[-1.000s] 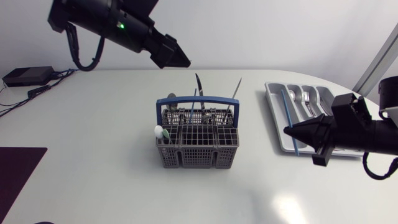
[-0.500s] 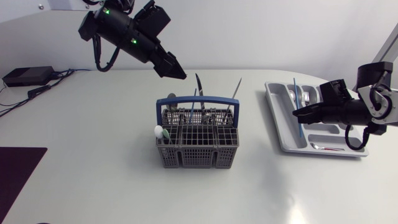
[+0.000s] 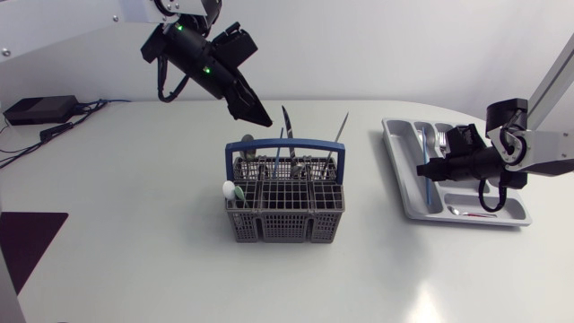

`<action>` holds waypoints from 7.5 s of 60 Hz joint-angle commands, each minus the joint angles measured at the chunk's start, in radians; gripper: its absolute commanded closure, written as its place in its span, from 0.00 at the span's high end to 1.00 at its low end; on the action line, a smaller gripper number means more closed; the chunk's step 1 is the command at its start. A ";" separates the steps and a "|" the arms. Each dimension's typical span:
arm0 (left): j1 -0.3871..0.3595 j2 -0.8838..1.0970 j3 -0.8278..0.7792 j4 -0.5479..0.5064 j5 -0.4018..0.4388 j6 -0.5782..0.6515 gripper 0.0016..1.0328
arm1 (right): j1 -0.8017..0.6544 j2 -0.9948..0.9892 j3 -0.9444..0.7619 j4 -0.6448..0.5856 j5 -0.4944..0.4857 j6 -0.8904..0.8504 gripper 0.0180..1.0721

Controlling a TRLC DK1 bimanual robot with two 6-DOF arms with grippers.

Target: Unload the cutlery basket into the drawer organizer.

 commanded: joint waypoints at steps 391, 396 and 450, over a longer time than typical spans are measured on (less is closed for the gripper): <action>-0.078 -0.714 -0.617 0.468 -0.138 -0.312 0.92 | 0.002 -0.559 -0.235 -0.181 -0.291 -0.147 0.05; -0.051 -0.724 -0.662 0.470 -0.156 -0.297 0.92 | -0.012 -0.464 -0.192 -0.169 -0.243 -0.109 0.05; -0.006 -0.796 -0.953 0.344 -0.277 -0.406 0.92 | 0.109 0.099 0.142 -0.253 0.125 0.123 0.43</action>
